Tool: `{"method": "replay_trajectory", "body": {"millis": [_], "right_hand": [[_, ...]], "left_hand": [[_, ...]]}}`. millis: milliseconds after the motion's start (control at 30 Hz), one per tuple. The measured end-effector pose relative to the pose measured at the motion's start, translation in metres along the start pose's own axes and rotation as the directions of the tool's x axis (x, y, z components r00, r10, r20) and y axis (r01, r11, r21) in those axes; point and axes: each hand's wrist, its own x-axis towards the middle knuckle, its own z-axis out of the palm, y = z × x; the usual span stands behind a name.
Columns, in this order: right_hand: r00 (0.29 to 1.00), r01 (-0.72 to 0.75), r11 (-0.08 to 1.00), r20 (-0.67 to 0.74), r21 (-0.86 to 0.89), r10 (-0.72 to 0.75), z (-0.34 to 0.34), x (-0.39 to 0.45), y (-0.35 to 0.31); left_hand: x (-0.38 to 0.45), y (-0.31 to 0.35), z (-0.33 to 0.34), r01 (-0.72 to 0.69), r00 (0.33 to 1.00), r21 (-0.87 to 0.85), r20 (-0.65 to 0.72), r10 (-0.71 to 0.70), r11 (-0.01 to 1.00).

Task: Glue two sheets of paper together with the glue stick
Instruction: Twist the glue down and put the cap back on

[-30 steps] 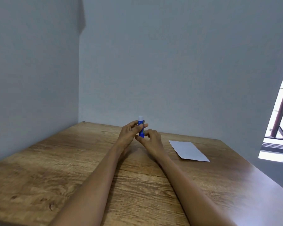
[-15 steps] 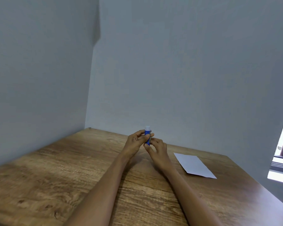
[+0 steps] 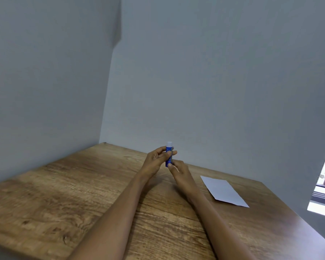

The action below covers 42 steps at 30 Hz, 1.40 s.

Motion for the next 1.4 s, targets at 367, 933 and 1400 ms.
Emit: {"method": "replay_trajectory", "body": {"millis": [367,933,1400], "right_hand": [[0.997,-0.082,0.997,0.014,0.012,0.082,0.0,0.001,0.006],[1.0,-0.005,1.0,-0.016,0.031,0.006,-0.008,-0.001,0.0],[0.999,-0.031,1.0,0.033,-0.002,0.031,-0.007,0.001,0.004]], "left_hand": [[-0.003,0.001,0.005,0.014,0.998,0.039,0.056,-0.016,0.999],[-0.006,0.003,0.005,0.022,0.999,0.137,0.036,-0.027,0.99],[-0.008,0.006,0.005,0.044,0.999,0.1,0.005,-0.044,0.994]]}}
